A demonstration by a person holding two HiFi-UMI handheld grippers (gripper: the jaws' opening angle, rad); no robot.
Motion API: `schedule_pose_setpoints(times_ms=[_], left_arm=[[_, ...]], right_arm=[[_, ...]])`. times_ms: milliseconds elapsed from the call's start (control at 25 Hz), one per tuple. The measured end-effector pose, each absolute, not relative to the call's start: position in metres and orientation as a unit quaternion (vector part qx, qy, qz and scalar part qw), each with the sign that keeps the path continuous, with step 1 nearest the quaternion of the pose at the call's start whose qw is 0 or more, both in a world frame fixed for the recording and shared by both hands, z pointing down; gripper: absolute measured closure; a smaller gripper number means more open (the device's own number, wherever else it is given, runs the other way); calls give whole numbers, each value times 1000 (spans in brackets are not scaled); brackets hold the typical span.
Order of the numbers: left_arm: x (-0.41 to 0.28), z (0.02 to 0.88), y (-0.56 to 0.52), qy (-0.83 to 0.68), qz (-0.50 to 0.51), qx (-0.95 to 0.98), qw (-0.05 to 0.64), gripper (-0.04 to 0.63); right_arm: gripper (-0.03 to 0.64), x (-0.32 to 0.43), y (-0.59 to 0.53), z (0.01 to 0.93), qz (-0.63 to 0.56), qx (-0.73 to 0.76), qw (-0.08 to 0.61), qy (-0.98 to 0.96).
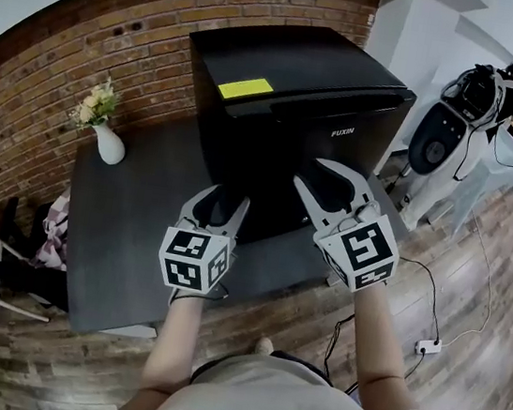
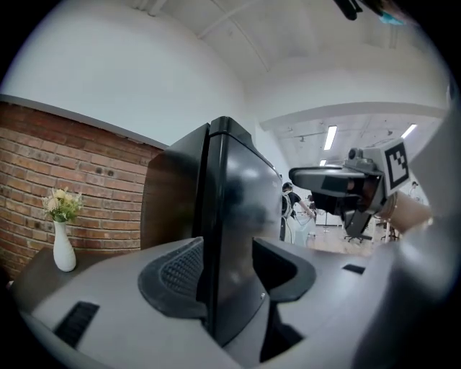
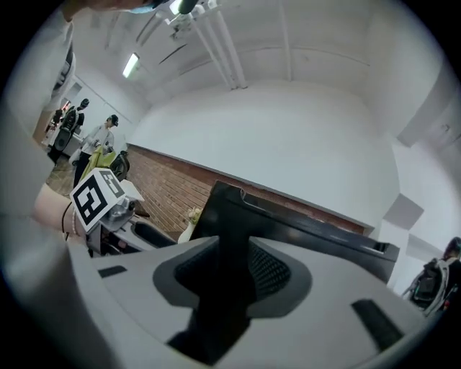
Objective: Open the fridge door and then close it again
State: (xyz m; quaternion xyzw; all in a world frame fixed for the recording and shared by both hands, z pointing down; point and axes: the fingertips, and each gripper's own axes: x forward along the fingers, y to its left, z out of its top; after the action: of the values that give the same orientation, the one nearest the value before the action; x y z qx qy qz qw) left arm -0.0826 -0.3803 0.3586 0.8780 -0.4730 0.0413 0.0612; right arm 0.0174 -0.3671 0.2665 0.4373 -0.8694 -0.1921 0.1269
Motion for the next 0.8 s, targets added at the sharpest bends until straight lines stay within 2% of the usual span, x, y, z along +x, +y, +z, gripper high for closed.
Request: schedule_pose_setpoints(times_ms=[200, 480, 800], left_arm=[[-78, 359, -389, -476, 45, 876, 55, 362], [-74, 359, -396, -486, 39, 871, 58, 356], [-72, 359, -413, -486, 42, 872, 50, 356]], right_arm=[[429, 13, -378, 246, -262, 412, 166, -857], [365, 10, -391, 224, -352, 372, 225, -829], [356, 6, -407, 226, -380, 323, 274, -822]])
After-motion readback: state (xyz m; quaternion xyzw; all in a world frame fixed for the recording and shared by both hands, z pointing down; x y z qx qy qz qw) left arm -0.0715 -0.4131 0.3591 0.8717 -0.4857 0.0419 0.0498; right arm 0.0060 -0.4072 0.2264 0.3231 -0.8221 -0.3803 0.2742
